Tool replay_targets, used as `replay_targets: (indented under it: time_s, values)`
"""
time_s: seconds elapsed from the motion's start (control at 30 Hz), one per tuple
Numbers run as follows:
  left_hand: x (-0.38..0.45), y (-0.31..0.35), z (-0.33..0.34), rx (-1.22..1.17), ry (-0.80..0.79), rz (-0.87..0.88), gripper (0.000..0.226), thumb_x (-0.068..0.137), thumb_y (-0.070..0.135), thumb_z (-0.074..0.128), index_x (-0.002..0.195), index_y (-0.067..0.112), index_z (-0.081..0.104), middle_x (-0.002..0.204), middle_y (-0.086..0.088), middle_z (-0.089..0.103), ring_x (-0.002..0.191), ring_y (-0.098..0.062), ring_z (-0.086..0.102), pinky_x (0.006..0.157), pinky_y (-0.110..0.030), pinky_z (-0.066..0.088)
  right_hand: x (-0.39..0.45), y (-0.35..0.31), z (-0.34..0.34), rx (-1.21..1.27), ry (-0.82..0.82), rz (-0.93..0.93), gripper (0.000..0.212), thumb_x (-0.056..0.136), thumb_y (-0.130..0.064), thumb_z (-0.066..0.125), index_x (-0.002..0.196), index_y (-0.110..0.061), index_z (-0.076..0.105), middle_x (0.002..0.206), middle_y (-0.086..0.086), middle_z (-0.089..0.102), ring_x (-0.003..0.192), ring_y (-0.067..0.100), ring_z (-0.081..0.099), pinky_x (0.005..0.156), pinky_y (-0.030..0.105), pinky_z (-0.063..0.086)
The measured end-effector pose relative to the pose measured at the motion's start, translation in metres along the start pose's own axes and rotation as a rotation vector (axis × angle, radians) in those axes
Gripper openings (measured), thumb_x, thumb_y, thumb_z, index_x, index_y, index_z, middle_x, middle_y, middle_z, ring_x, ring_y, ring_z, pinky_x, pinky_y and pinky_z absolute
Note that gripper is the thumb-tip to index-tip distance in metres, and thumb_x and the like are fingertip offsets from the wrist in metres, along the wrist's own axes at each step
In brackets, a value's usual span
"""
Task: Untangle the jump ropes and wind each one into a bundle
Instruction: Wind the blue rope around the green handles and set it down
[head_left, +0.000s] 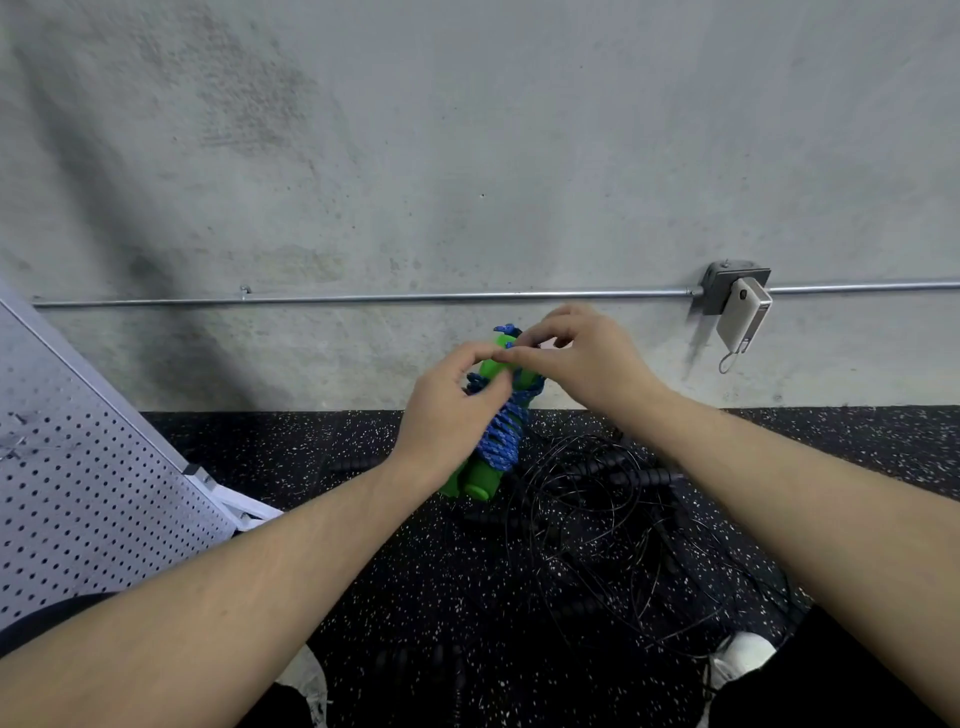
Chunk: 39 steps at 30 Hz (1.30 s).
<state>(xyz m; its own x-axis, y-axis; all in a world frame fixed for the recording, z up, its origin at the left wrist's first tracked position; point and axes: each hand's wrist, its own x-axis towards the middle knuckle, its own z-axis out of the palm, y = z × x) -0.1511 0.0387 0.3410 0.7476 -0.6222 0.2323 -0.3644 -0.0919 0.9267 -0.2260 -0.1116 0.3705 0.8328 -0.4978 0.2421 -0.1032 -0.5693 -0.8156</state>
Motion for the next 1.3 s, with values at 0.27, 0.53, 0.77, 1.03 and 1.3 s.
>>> replay_targets:
  time_s: [0.27,0.53,0.77,1.03,1.3]
  values:
    - [0.007,-0.007,0.007,0.184,-0.139,-0.224,0.056,0.084,0.04,0.078,0.133,0.04,0.052,0.109,0.018,0.068,0.097,-0.006,0.069,0.097,-0.041,0.054,0.002,-0.001,-0.014,0.422,-0.021,0.272,0.007,0.089,-0.021,0.072,0.082,-0.021,0.074,0.08,-0.011,0.071,0.071,-0.005,0.059,0.064,0.009,0.043]
    - [0.013,-0.011,-0.001,0.127,-0.198,-0.323,0.039,0.088,0.026,0.077,0.123,0.029,0.059,0.11,0.008,0.068,0.094,-0.009,0.067,0.078,-0.029,0.051,0.009,0.013,-0.024,0.708,0.011,0.612,0.011,0.094,-0.023,0.059,0.084,-0.021,0.063,0.074,-0.009,0.07,0.062,0.006,0.05,0.069,0.027,0.046]
    - [0.013,-0.017,-0.007,0.214,-0.27,-0.281,0.041,0.089,0.025,0.077,0.122,0.03,0.053,0.116,0.012,0.059,0.097,-0.006,0.061,0.077,-0.028,0.045,0.014,0.023,-0.017,0.735,0.062,0.74,0.016,0.097,-0.023,0.057,0.082,-0.021,0.061,0.057,-0.014,0.063,0.058,0.005,0.042,0.063,0.026,0.045]
    - [-0.005,-0.019,-0.028,0.26,-0.204,-0.375,0.066,0.091,0.023,0.076,0.138,0.035,0.031,0.107,0.001,0.054,0.081,-0.014,0.058,0.064,-0.024,0.046,0.007,0.033,-0.012,0.705,-0.197,0.793,0.023,0.101,-0.04,0.052,0.111,-0.02,0.06,0.101,0.0,0.069,0.084,0.016,0.059,0.071,0.035,0.051]
    - [-0.049,-0.049,-0.055,0.211,0.011,-0.541,0.05,0.102,0.035,0.055,0.148,0.028,0.039,0.101,0.005,0.063,0.084,-0.015,0.063,0.072,-0.027,0.049,-0.022,0.037,0.018,0.182,-0.627,0.613,0.023,0.103,-0.033,0.052,0.116,-0.019,0.063,0.1,0.001,0.073,0.079,0.015,0.061,0.073,0.032,0.05]
